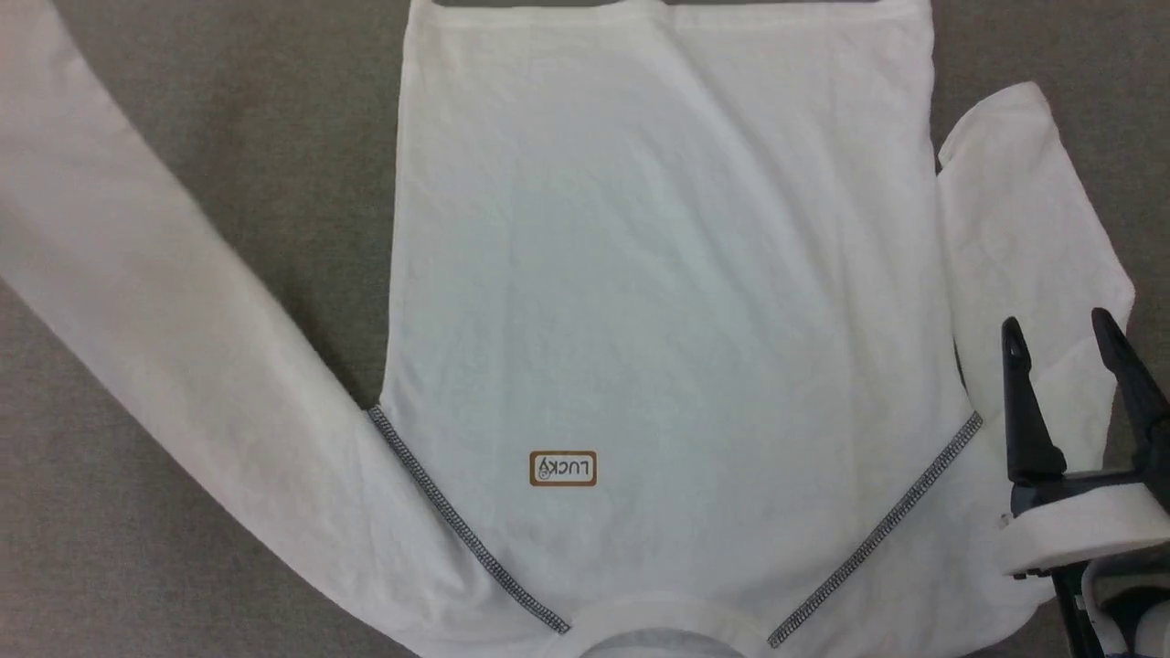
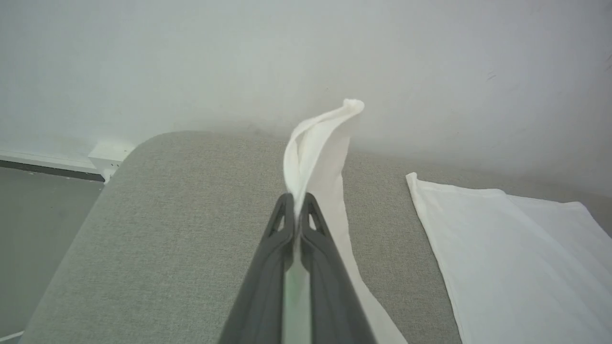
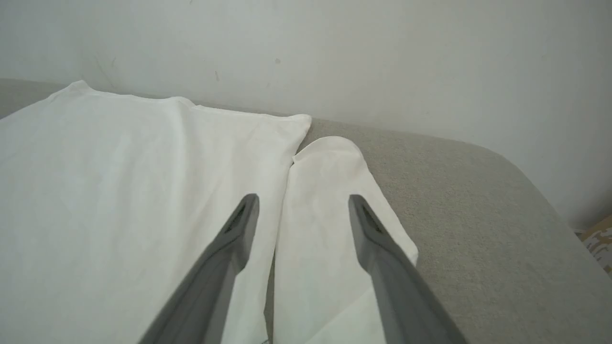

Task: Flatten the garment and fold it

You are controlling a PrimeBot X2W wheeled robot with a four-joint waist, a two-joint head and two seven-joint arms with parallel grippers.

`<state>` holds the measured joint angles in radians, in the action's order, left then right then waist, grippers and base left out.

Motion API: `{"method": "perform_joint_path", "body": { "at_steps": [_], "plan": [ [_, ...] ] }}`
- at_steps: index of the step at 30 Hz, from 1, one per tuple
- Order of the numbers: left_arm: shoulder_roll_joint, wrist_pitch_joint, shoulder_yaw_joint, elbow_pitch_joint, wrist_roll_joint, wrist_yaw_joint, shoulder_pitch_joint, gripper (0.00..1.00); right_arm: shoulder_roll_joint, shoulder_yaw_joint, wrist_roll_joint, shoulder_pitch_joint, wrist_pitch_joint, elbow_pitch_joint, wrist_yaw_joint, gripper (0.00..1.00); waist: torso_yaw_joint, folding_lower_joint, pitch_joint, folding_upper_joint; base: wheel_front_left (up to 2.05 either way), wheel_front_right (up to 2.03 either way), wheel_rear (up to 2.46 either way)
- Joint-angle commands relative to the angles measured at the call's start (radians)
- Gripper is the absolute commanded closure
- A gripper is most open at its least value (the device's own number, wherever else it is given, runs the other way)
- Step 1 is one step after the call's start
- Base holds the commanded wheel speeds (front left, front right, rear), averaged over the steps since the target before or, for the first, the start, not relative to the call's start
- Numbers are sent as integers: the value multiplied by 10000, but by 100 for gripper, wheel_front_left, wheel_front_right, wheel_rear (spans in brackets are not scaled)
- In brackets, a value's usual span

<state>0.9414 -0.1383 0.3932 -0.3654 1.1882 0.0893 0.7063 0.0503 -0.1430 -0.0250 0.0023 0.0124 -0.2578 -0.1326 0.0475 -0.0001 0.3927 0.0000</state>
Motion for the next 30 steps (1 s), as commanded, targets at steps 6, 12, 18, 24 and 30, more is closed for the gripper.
{"method": "perform_joint_path", "body": {
  "at_steps": [6,12,18,24,30],
  "plan": [
    [861,598,-888,414,859,-545,-1936,100,-1,-105,207,403,-94,289,19,0,311,1,-1607,0,0,0,0],
    [1380,1044,-1611,828,1758,-1093,-4185,100,-1,-164,352,698,-169,574,19,0,460,1,-2304,0,0,0,0],
    [1604,1372,-2052,1268,2324,-1555,-5987,100,-1,-288,478,1014,-203,722,19,0,619,1,-2894,0,0,0,0],
    [1839,1439,-2288,2210,2485,-1977,-6664,100,-1,-404,609,1165,-218,711,19,0,744,1,-3147,0,0,0,0],
    [1802,1247,-2160,3718,2369,-2607,-6376,100,-1,-746,550,1058,-181,519,19,0,765,1,-3309,0,0,0,0]
  ]
}}
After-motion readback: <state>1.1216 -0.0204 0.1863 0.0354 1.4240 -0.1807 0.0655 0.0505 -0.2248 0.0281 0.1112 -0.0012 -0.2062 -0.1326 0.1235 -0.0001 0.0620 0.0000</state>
